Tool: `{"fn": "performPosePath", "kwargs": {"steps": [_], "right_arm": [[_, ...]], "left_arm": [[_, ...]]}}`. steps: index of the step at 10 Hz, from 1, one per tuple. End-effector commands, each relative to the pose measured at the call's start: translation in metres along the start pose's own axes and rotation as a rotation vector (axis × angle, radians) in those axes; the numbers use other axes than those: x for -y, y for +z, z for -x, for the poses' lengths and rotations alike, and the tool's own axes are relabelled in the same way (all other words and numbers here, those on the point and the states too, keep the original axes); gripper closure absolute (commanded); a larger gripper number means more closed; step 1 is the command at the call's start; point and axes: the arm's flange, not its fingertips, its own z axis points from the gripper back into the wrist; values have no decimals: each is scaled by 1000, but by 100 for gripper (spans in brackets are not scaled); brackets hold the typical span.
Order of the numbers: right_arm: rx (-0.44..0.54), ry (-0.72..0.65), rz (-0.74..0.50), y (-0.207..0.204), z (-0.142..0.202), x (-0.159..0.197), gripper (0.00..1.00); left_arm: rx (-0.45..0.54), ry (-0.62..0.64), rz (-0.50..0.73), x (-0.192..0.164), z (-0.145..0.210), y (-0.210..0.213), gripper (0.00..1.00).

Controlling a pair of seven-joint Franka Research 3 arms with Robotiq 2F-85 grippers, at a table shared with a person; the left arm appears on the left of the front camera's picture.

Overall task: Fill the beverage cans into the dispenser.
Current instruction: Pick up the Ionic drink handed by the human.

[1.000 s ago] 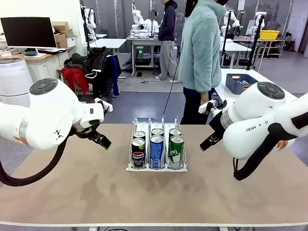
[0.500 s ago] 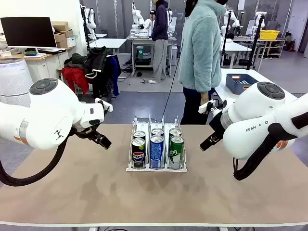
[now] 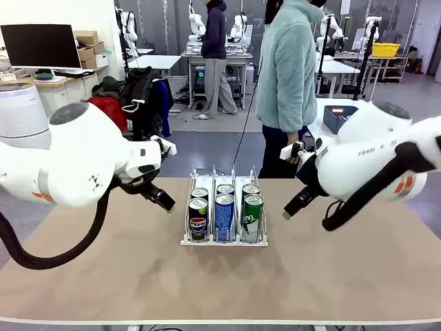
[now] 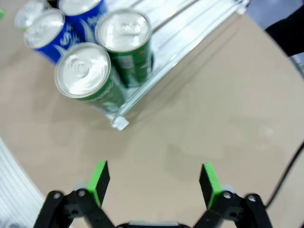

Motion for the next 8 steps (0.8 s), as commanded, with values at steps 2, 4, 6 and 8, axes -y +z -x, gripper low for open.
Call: {"fn": "performPosePath", "kwargs": {"steps": [2, 4, 6, 8], "right_arm": [[-50, 38, -141, 51, -10, 17, 0], [-46, 126, -223, 91, -18, 21, 0], [7, 145, -269, 135, -20, 24, 0], [65, 184, -295, 187, -12, 36, 0]], "left_arm": [[53, -64, 250, -19, -1, 64, 0], [38, -153, 333, -24, -8, 94, 0], [62, -226, 325, -29, -5, 136, 0], [89, -284, 286, -42, -1, 171, 0]]}}
